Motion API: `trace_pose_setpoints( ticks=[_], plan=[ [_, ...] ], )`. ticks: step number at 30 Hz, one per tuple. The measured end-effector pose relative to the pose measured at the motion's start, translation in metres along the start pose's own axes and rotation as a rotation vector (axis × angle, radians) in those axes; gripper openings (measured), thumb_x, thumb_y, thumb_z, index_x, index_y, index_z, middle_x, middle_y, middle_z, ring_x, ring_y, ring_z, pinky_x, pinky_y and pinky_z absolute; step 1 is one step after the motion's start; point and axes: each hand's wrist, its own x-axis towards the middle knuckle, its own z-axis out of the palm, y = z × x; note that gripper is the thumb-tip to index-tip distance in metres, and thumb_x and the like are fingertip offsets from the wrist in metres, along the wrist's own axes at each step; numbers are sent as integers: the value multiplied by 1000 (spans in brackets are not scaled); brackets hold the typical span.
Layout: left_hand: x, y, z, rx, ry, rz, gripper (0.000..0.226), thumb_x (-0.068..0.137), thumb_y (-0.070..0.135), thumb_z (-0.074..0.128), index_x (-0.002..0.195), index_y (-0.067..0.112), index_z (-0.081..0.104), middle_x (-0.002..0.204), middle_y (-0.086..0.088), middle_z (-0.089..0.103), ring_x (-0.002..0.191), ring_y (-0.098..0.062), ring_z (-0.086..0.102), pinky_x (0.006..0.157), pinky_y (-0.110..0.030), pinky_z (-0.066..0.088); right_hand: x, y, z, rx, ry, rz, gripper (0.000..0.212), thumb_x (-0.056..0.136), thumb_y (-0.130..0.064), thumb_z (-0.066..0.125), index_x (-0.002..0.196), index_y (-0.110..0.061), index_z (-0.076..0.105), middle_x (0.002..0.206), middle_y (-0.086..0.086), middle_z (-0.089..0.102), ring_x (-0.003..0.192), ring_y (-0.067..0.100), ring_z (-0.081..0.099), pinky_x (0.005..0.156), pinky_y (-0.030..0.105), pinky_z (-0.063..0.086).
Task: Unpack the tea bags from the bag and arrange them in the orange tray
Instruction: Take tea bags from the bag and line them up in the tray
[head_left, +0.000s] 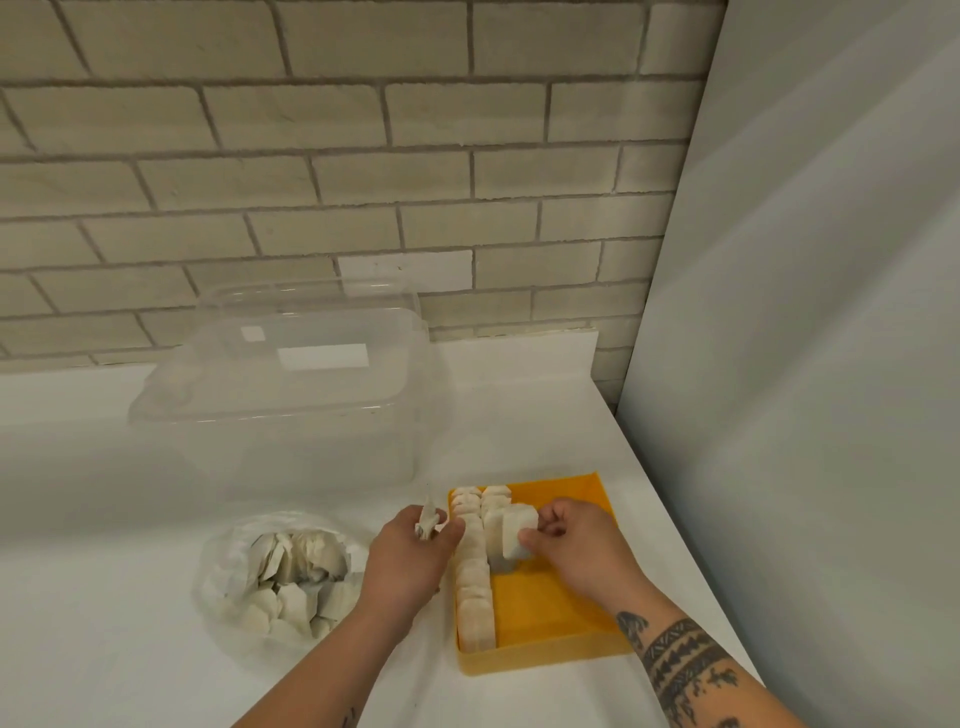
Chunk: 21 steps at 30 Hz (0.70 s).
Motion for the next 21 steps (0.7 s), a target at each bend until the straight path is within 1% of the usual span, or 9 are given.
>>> trace_pose_setpoints(
  ticks=[2, 5, 8, 10, 12, 14, 17, 19, 21],
  plan=[
    [1, -7, 2, 53, -42, -43, 15, 93, 36, 69, 102, 26, 63, 92, -3, 70, 77, -20, 67, 51, -25, 49, 0, 8, 9, -83, -54, 31, 17, 87, -35, 77, 82, -23, 65, 80, -6, 69, 71, 6, 60, 57, 15, 41],
    [-1, -13, 5, 33, -84, -64, 14, 96, 33, 64, 105, 23, 62, 93, -5, 70, 73, -19, 65, 50, -24, 49, 3, 12, 20, -137, -85, 63, 15, 86, -36, 76, 85, -25, 67, 83, -10, 68, 74, 4, 59, 60, 16, 42],
    [-1, -14, 6, -4, -94, -79, 12, 98, 32, 62, 106, 23, 61, 95, -6, 70, 73, -20, 66, 51, -24, 50, 6, 11, 29, -138, -73, 72, 16, 86, -35, 76, 80, -25, 66, 81, -11, 67, 71, 1, 57, 59, 16, 42],
    [-1, -15, 6, -14, -95, -83, 11, 98, 32, 62, 106, 24, 61, 96, -6, 69, 74, -21, 67, 51, -24, 51, 8, 11, 35, -136, -60, 77, 17, 85, -35, 77, 79, -24, 66, 78, -10, 68, 71, 3, 59, 62, 17, 45],
    [-1, -15, 6, -17, -99, -85, 11, 99, 32, 61, 106, 24, 61, 96, -7, 69, 75, -22, 67, 52, -25, 52, 8, 11, 38, -125, -52, 90, 16, 83, -35, 79, 83, -24, 68, 80, -10, 69, 74, 3, 62, 65, 17, 48],
    [0, -16, 6, -19, -106, -91, 13, 99, 33, 61, 107, 23, 61, 97, -7, 70, 74, -22, 68, 53, -25, 52, 8, 12, 36, -106, -50, 114, 20, 80, -35, 83, 88, -26, 67, 83, -11, 69, 77, 2, 62, 67, 16, 48],
    [0, -16, 4, -24, -118, -98, 13, 99, 33, 60, 108, 23, 60, 97, -8, 70, 72, -21, 67, 51, -24, 52, 9, 13, 33, -136, -78, 158, 30, 70, -37, 89, 87, -27, 66, 84, -12, 68, 79, 4, 61, 64, 18, 45],
    [0, -16, 4, -30, -124, -98, 12, 99, 33, 61, 106, 23, 60, 98, -8, 70, 74, -21, 67, 52, -24, 52, 10, 13, 33, -165, -84, 165, 31, 67, -38, 91, 83, -26, 66, 83, -12, 67, 78, 4, 60, 62, 19, 44],
    [0, -16, 5, -27, -125, -97, 11, 99, 33, 61, 105, 24, 60, 98, -8, 70, 74, -21, 67, 52, -24, 52, 10, 13, 34, -183, -77, 150, 29, 69, -38, 90, 81, -27, 66, 82, -13, 66, 77, 3, 59, 61, 17, 43]
  ],
)
